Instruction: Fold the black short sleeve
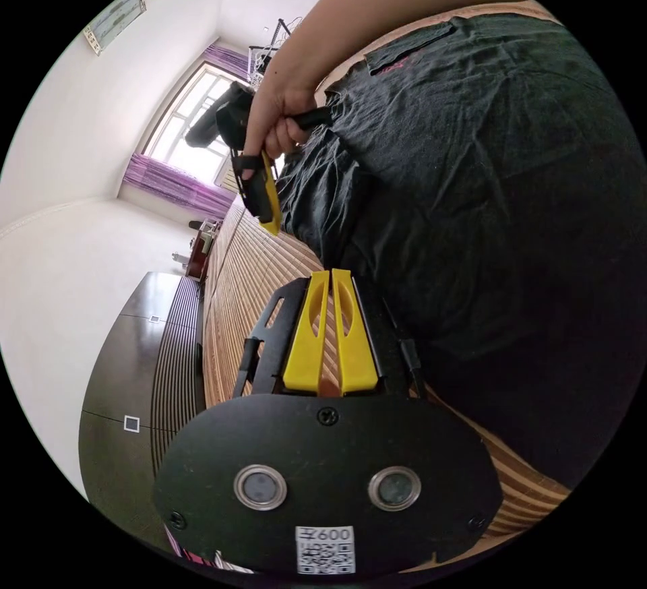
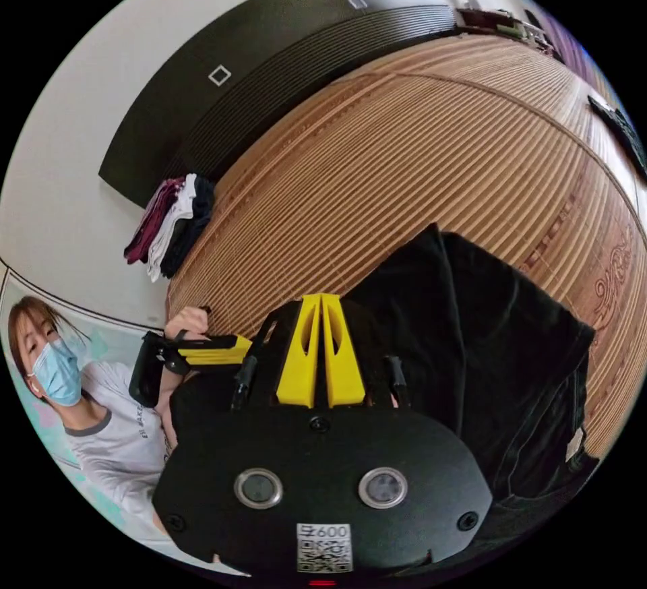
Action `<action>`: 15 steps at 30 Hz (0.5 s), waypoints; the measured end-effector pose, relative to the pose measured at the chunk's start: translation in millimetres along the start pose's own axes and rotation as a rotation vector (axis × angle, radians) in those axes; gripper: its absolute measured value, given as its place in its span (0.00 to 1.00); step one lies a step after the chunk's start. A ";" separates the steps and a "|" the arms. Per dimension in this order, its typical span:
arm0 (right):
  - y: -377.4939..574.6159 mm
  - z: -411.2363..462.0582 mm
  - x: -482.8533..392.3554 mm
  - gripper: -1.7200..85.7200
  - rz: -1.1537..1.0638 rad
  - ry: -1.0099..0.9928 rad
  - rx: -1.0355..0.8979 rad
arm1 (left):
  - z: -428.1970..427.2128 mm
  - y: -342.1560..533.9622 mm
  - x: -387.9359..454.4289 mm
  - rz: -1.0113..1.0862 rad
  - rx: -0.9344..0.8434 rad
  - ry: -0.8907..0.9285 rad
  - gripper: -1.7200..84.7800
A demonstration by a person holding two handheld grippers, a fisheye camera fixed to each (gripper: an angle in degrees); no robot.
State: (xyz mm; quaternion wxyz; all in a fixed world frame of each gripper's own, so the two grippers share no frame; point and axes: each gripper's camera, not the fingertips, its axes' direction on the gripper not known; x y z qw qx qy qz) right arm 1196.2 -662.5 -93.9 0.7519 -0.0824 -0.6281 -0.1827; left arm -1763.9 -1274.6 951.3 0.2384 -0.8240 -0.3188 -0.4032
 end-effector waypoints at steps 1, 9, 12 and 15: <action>0.9 4.1 3.6 0.01 0.004 0.013 0.005 | 0.1 -0.1 -0.2 0.001 0.000 -0.001 0.04; 12.6 -25.6 78.6 0.01 0.319 0.081 0.397 | 2.2 -1.9 -2.2 0.002 -0.004 -0.007 0.04; 17.5 -28.9 82.8 0.01 0.371 0.050 0.508 | 3.0 -1.7 -3.7 0.000 -0.003 -0.008 0.04; 17.3 -24.7 60.1 0.01 0.288 0.076 0.512 | 4.0 -1.8 -5.4 0.000 -0.003 -0.007 0.04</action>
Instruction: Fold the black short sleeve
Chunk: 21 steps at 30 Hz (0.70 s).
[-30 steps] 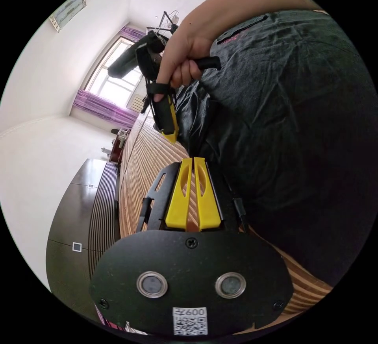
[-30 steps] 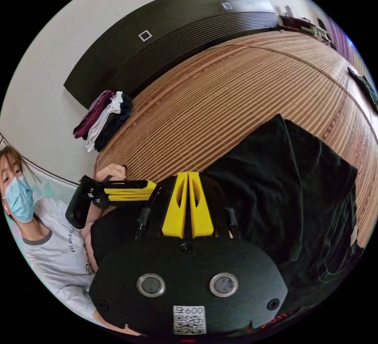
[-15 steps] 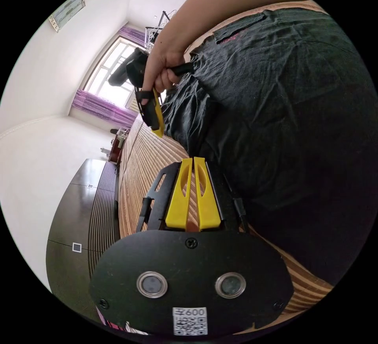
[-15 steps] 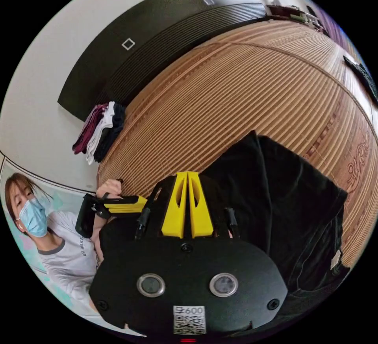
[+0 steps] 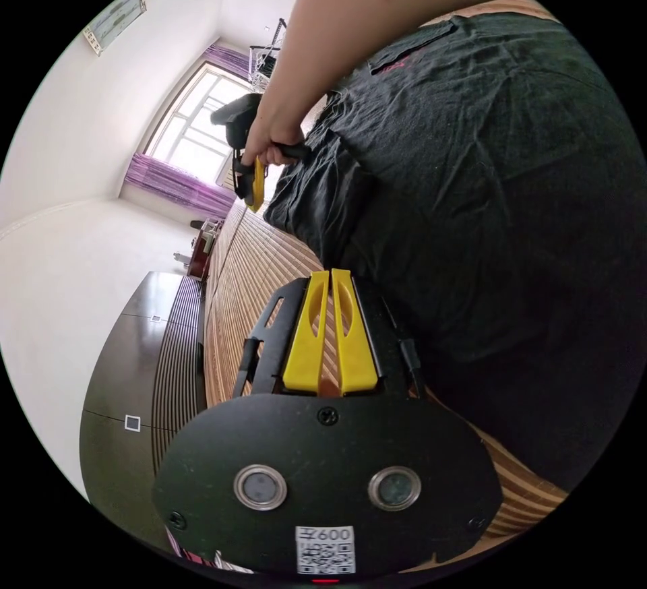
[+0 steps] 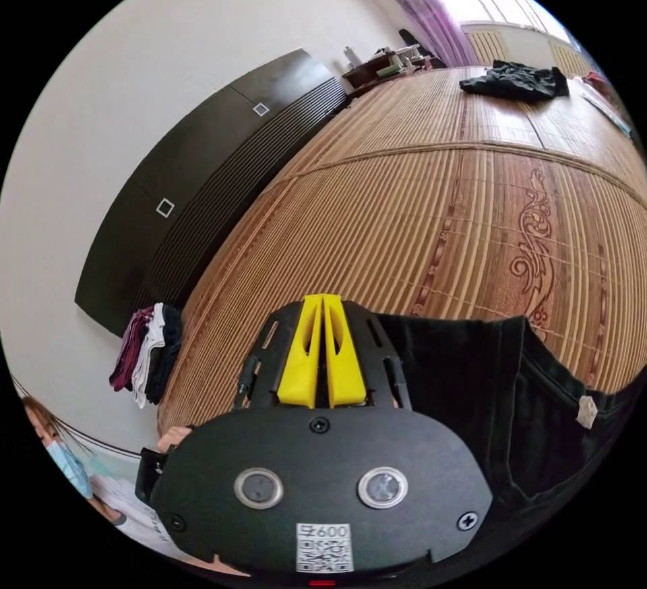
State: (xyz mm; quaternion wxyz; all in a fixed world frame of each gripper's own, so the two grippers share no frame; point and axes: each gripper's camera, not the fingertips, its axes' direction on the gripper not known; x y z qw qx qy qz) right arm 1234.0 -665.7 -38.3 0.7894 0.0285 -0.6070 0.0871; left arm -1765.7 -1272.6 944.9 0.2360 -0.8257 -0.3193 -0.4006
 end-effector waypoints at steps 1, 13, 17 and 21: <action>4.6 4.7 -10.8 0.01 -0.056 -0.011 -0.034 | 0.3 0.0 -0.6 0.000 0.000 0.000 0.04; 99.4 7.7 -102.2 0.01 -0.291 0.287 0.187 | 5.8 -1.2 -6.5 -0.007 -0.012 -0.004 0.04; 179.4 59.8 -172.2 0.01 -0.486 0.164 -0.394 | 7.9 -0.9 -8.7 -0.004 -0.013 -0.006 0.04; 262.2 66.0 -224.9 0.01 -0.605 0.195 -0.378 | 9.9 -0.6 -9.8 0.002 -0.014 -0.010 0.03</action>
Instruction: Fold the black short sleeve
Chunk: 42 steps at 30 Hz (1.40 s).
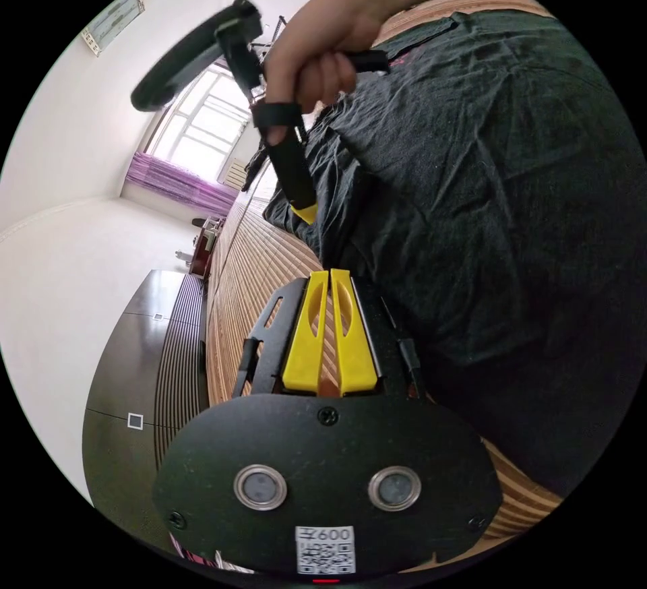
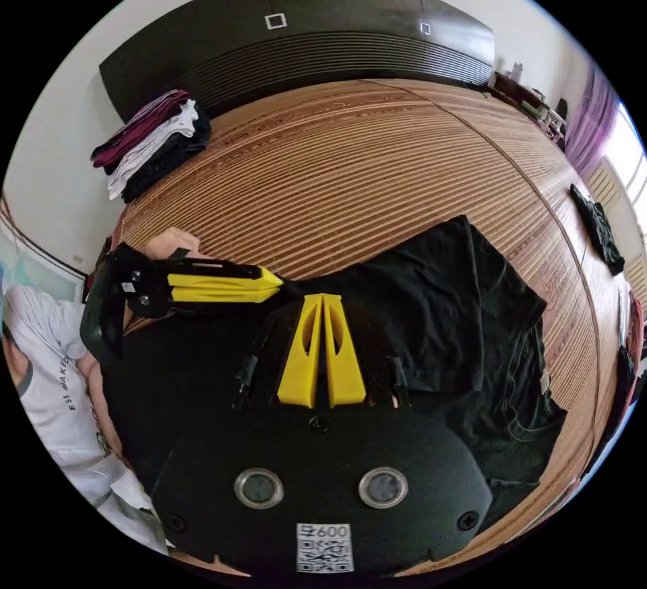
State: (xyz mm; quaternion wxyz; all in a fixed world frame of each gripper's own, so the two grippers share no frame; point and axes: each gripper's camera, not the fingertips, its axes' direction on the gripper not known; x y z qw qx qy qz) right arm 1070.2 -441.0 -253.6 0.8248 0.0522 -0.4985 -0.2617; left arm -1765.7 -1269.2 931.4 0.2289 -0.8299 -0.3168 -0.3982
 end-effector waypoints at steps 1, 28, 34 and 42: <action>4.4 10.0 -12.3 0.01 0.022 0.031 -0.008 | 0.8 0.3 -0.8 0.000 0.000 0.000 0.03; 16.3 -10.1 -14.6 0.01 0.143 -0.073 -0.005 | 19.6 16.5 -12.9 -0.006 -0.005 -0.003 0.04; 68.1 -71.4 39.1 0.01 0.277 -0.087 0.012 | 23.4 22.4 -13.5 -0.008 -0.005 -0.001 0.04; 64.3 -160.8 77.4 0.01 0.325 -0.119 0.079 | 28.4 30.4 -11.4 -0.009 -0.005 0.000 0.04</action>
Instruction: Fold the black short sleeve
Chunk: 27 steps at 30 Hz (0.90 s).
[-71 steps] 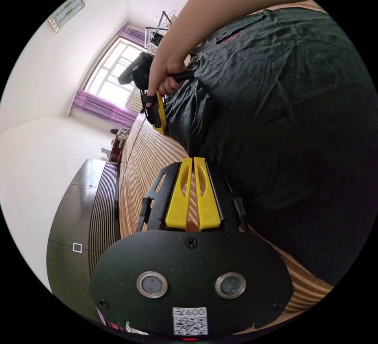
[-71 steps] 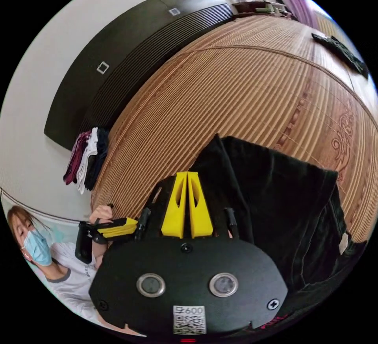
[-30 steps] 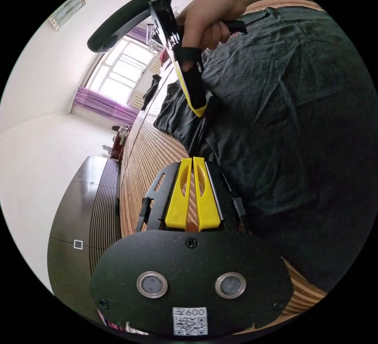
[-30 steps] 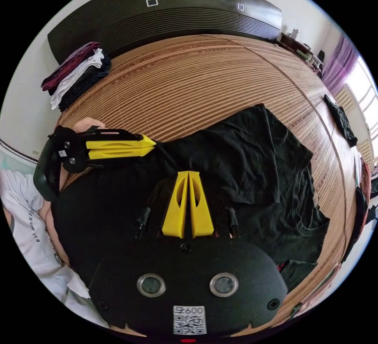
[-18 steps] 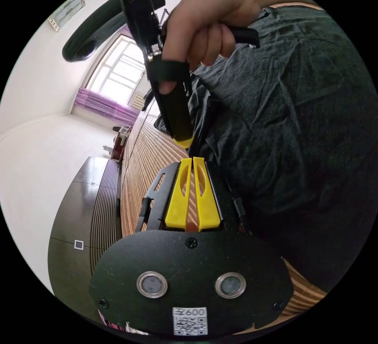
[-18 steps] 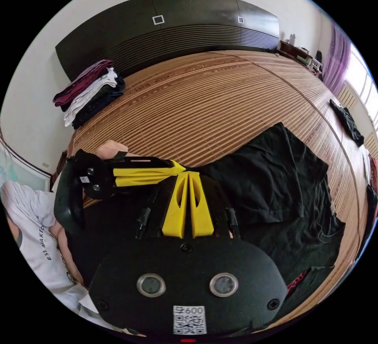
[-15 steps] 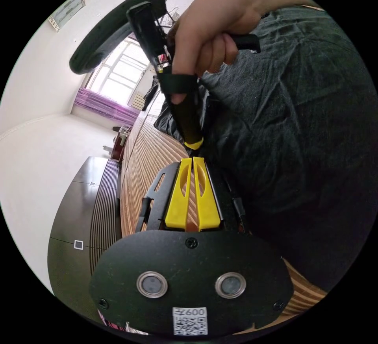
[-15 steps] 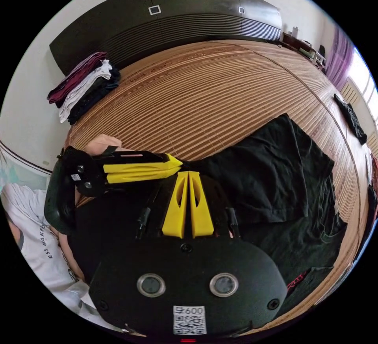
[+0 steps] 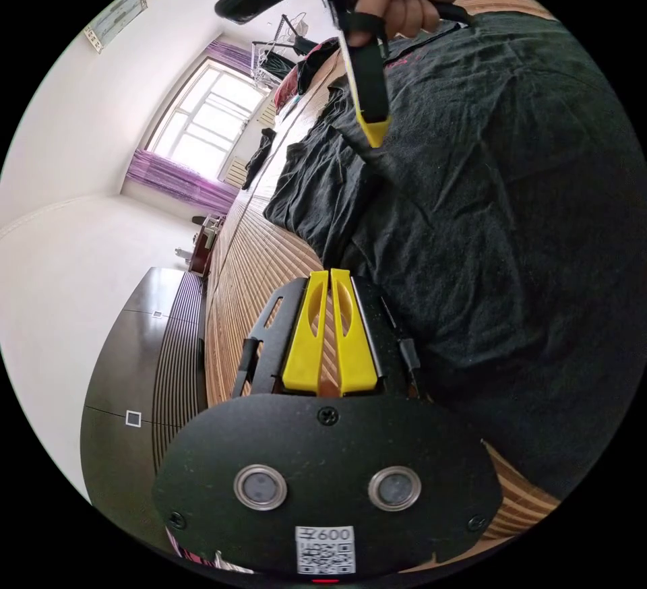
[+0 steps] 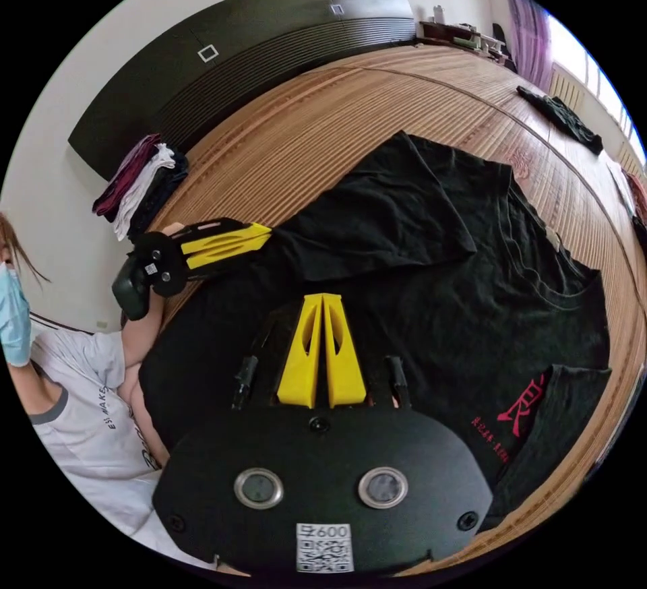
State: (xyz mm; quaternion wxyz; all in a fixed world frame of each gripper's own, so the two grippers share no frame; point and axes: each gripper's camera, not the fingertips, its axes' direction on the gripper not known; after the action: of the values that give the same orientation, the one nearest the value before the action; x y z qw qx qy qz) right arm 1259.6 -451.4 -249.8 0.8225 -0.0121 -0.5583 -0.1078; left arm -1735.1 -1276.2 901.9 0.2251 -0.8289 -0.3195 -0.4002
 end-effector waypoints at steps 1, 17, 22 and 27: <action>-15.2 -13.8 -2.8 0.01 -0.011 -0.031 0.059 | 0.7 1.2 0.8 0.001 0.000 -0.001 0.04; -198.0 -20.4 178.7 0.01 0.316 -0.448 -0.057 | 5.7 17.5 18.8 0.006 0.005 -0.005 0.04; -220.3 -53.7 246.2 0.01 0.513 -0.481 0.082 | 5.2 20.9 27.7 0.008 0.005 -0.006 0.03; -232.1 -84.5 307.4 0.01 0.705 -0.507 0.279 | 3.5 23.2 37.5 0.009 0.004 -0.006 0.03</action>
State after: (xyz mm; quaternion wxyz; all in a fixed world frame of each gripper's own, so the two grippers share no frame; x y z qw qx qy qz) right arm 1401.3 -740.2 -21.8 0.6402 -0.1164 -0.7130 0.2612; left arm -1698.9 -1277.0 927.4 0.2277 -0.8309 -0.3175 -0.3961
